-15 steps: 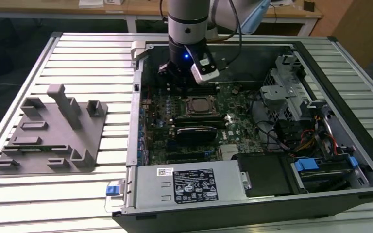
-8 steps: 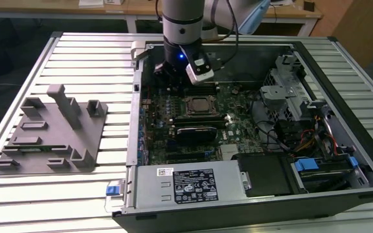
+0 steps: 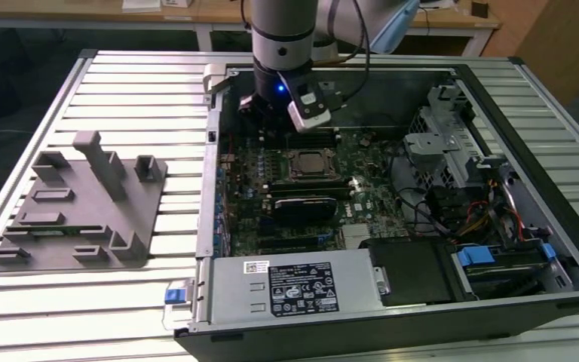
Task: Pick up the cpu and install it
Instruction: 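Install the first cpu locking lever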
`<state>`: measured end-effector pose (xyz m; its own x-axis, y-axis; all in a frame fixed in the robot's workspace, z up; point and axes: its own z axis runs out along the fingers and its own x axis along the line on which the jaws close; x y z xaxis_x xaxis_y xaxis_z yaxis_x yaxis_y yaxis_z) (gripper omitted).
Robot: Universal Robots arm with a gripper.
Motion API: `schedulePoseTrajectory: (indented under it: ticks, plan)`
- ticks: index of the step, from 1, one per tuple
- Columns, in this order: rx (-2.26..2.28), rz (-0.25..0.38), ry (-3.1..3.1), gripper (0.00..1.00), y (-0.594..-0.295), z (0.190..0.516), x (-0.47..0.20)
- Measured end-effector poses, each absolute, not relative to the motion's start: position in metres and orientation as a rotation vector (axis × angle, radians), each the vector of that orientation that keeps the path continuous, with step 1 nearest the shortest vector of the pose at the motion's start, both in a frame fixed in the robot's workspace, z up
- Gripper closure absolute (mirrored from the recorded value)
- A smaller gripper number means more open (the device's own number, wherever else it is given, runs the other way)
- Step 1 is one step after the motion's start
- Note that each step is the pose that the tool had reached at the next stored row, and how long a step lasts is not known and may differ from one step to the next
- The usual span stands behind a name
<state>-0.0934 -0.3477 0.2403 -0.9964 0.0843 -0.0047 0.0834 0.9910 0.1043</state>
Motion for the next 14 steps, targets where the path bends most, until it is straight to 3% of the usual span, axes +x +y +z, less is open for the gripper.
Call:
schedulePoseTrajectory:
  ticks: [6, 14]
  plan:
    - [0.132, 0.261, 3.122, 0.89, -0.3477, 0.2403, -0.0935]
    - [0.132, 0.341, 3.116, 0.89, -0.3477, 0.2404, -0.0935]
